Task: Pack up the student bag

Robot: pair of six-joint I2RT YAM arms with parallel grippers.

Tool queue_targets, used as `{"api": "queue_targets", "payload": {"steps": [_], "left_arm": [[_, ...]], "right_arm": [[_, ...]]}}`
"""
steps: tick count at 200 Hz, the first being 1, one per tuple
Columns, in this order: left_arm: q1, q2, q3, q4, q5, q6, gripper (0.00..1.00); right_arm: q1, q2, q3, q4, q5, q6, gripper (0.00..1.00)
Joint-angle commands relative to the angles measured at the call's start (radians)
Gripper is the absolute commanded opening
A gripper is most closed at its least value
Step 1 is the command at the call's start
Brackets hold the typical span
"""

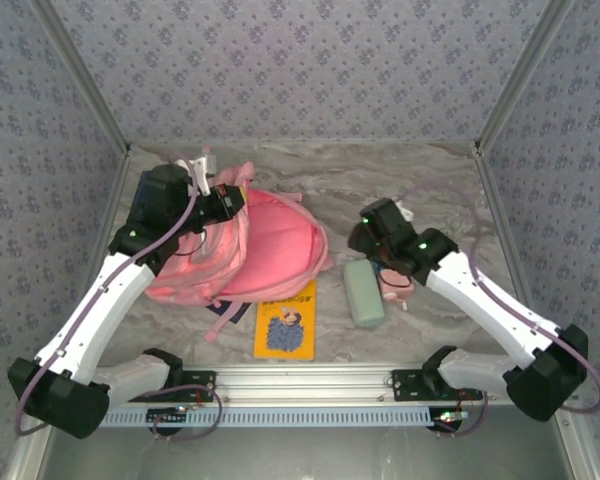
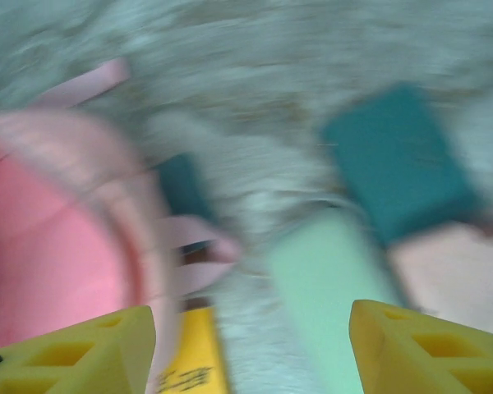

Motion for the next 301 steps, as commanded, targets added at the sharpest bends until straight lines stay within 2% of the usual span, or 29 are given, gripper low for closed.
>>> {"api": "queue_targets", "payload": {"steps": [1, 29, 36, 39, 42, 62, 119, 191, 220, 242, 282, 301], "left_arm": [[-0.012, -0.052, -0.016, 0.099, -0.022, -0.008, 0.0], [-0.029, -0.056, -0.045, 0.123, -0.019, -0.007, 0.0], [-0.03, -0.056, -0.047, 0.124, -0.014, -0.005, 0.0], [-0.032, -0.056, -0.047, 0.124, -0.013, -0.002, 0.0], [-0.034, -0.056, -0.048, 0.124, -0.013, 0.001, 0.0], [-0.043, -0.069, -0.053, 0.124, -0.016, 0.011, 0.0], [-0.077, -0.089, -0.051, 0.111, -0.03, 0.047, 0.0], [-0.104, -0.093, -0.052, 0.102, -0.049, 0.079, 0.0], [-0.109, -0.089, -0.05, 0.099, -0.052, 0.088, 0.0], [-0.109, -0.086, -0.046, 0.098, -0.053, 0.091, 0.0], [-0.11, -0.079, -0.046, 0.099, -0.053, 0.091, 0.0], [-0.11, -0.076, -0.047, 0.109, -0.036, 0.089, 0.0]], "right_arm": [[-0.093, -0.018, -0.053, -0.319, 0.065, 0.238, 0.66], [-0.168, -0.032, -0.162, -0.291, -0.021, 0.285, 0.7], [-0.191, -0.032, -0.188, -0.276, -0.045, 0.297, 0.73], [-0.201, -0.032, -0.199, -0.269, -0.06, 0.302, 0.79], [-0.211, -0.032, -0.208, -0.261, -0.069, 0.311, 0.82], [-0.258, -0.04, -0.273, -0.16, -0.158, 0.352, 0.86], [-0.286, 0.049, -0.311, 0.073, -0.191, 0.46, 0.86], [-0.346, 0.216, -0.282, 0.198, -0.217, 0.438, 0.87], [-0.354, 0.257, -0.275, 0.254, -0.226, 0.401, 0.83], [-0.354, 0.268, -0.281, 0.254, -0.228, 0.393, 0.75], [-0.355, 0.241, -0.278, 0.208, -0.197, 0.371, 0.53], [-0.355, 0.212, -0.253, 0.125, -0.15, 0.353, 0.5]]}}
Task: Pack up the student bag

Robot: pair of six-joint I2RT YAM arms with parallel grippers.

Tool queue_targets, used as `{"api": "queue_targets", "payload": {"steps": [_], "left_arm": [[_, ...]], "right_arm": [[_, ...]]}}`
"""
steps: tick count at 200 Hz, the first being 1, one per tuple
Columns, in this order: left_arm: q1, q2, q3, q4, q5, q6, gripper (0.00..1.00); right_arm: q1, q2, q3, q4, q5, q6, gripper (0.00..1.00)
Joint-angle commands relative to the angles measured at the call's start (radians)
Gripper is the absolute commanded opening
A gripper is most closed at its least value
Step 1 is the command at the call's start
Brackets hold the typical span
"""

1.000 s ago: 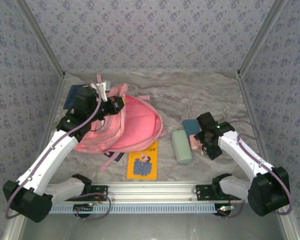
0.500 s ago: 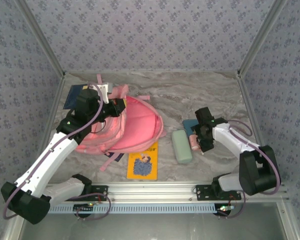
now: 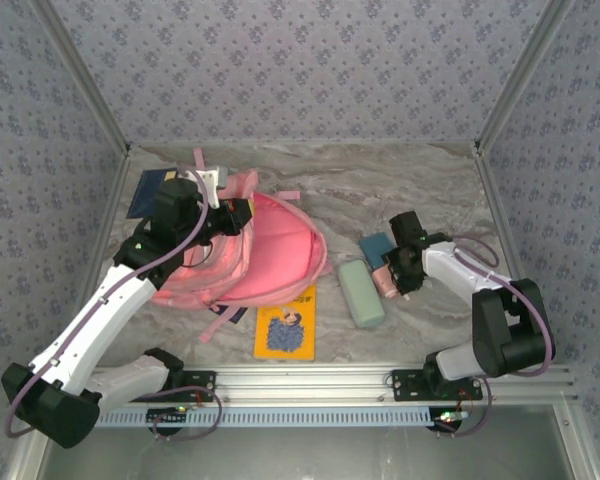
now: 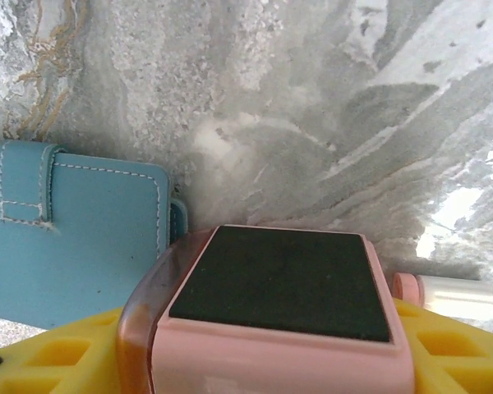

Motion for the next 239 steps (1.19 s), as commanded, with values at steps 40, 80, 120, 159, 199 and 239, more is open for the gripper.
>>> {"api": "queue_targets", "payload": {"steps": [40, 80, 120, 159, 199, 239], "left_arm": [[-0.012, -0.007, 0.032, 0.078, 0.055, 0.02, 0.0], [-0.012, 0.019, 0.115, 0.031, 0.092, 0.048, 0.0], [-0.011, 0.003, 0.172, 0.059, 0.167, 0.068, 0.0], [-0.011, 0.007, 0.214, 0.057, 0.302, 0.112, 0.0], [-0.01, -0.006, 0.228, 0.082, 0.413, 0.152, 0.0], [-0.009, -0.01, 0.23, 0.11, 0.47, 0.131, 0.0]], "right_arm": [[0.008, -0.17, 0.085, -0.235, 0.195, -0.103, 0.47], [0.061, -0.394, 0.059, -0.116, 0.208, -0.311, 0.35], [0.19, -0.429, 0.096, 0.087, 0.07, -0.56, 0.32], [0.362, -0.314, 0.222, 0.18, -0.058, -0.694, 0.32], [0.478, -0.16, 0.332, 0.272, -0.18, -0.702, 0.32], [0.56, 0.018, 0.399, 0.328, -0.16, -0.579, 0.31]]}}
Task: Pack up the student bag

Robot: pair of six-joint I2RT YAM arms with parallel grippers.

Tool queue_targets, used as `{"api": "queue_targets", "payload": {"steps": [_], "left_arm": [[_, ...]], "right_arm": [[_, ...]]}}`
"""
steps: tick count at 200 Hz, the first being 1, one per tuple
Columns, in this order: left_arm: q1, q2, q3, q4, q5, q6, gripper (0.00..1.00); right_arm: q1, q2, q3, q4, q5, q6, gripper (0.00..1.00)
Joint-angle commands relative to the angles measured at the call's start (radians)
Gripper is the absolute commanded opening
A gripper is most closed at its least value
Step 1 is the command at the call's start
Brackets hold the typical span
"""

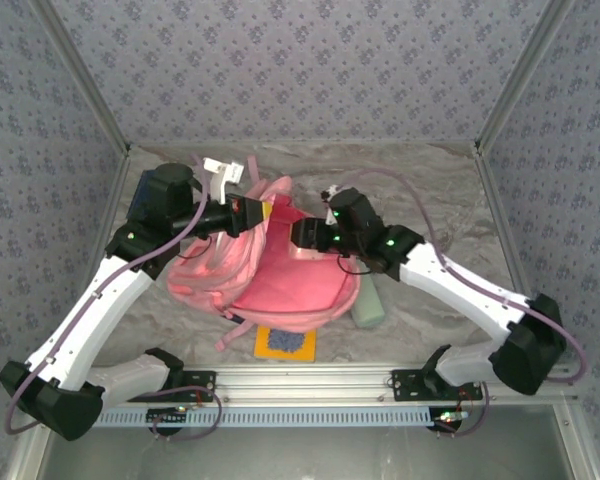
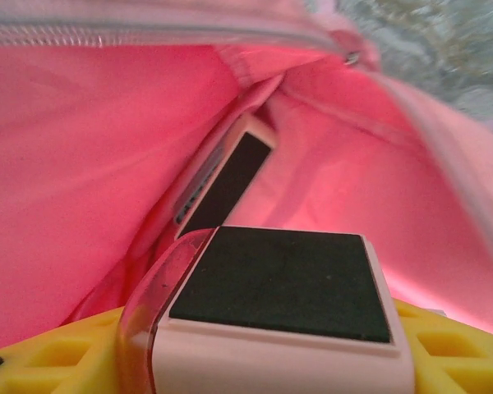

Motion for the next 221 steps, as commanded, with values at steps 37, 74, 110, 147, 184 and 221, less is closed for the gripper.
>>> {"api": "queue_targets", "payload": {"steps": [37, 74, 110, 147, 184, 221], "left_arm": [[0.016, -0.058, 0.081, 0.183, 0.095, 0.008, 0.0], [0.041, -0.001, 0.092, 0.242, 0.084, -0.078, 0.0], [0.053, 0.068, 0.146, 0.257, 0.056, -0.107, 0.0], [0.063, 0.107, 0.176, 0.278, 0.069, -0.12, 0.0], [0.071, 0.098, 0.161, 0.274, 0.07, -0.114, 0.0], [0.09, 0.073, 0.143, 0.272, 0.069, -0.111, 0.0]], "right_arm": [[0.089, 0.242, 0.115, 0.171, -0.069, 0.157, 0.3], [0.13, 0.429, 0.216, 0.299, -0.213, 0.243, 0.33], [0.14, 0.569, 0.238, 0.566, -0.41, 0.383, 0.38], [0.153, 0.628, 0.275, 0.533, -0.435, 0.335, 0.69], [0.154, 0.597, 0.283, 0.43, -0.389, 0.236, 0.84], [0.158, 0.566, 0.293, 0.3, -0.301, 0.151, 0.93]]}}
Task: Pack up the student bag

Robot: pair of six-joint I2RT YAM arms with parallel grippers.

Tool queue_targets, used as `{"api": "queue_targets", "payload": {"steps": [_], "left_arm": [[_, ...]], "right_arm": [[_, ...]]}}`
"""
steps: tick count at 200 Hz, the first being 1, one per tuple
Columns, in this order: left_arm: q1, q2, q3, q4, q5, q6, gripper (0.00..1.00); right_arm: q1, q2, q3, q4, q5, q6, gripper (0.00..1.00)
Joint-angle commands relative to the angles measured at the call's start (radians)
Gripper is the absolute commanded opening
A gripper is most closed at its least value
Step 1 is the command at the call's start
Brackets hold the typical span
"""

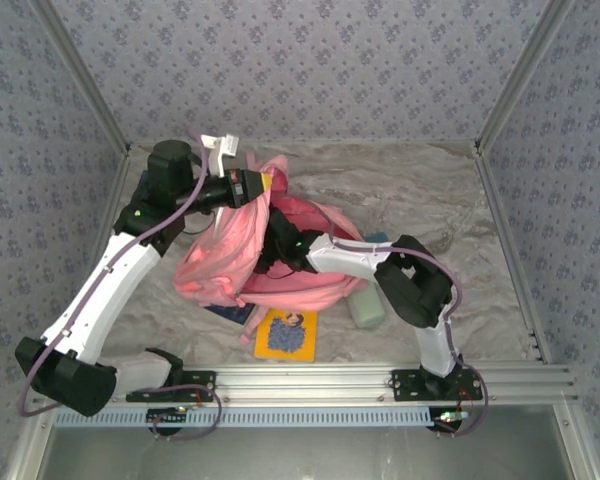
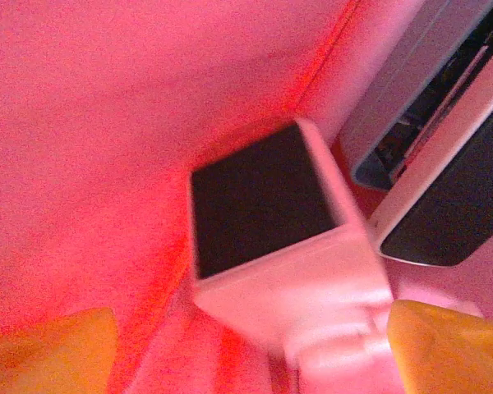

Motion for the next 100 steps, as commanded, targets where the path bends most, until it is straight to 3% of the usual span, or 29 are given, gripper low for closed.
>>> {"api": "queue_targets", "payload": {"steps": [1, 15, 56, 75, 100], "left_arm": [[0.012, -0.059, 0.045, 0.166, 0.039, 0.006, 0.0], [0.017, -0.069, 0.042, 0.16, 0.039, 0.009, 0.0], [0.021, -0.117, 0.014, 0.124, -0.019, 0.054, 0.0], [0.023, -0.136, 0.001, 0.099, -0.066, 0.067, 0.0], [0.023, -0.155, -0.018, 0.061, -0.135, 0.076, 0.0]], "right_arm": [[0.016, -0.063, 0.046, -0.124, 0.072, -0.1, 0.93], [0.026, -0.088, 0.055, -0.206, 0.153, -0.163, 1.0], [0.066, -0.212, 0.023, -0.38, 0.458, -0.281, 1.0], [0.047, -0.308, -0.068, -0.373, 0.509, -0.329, 1.0], [-0.017, -0.457, -0.224, -0.291, 0.46, -0.347, 1.0]]}}
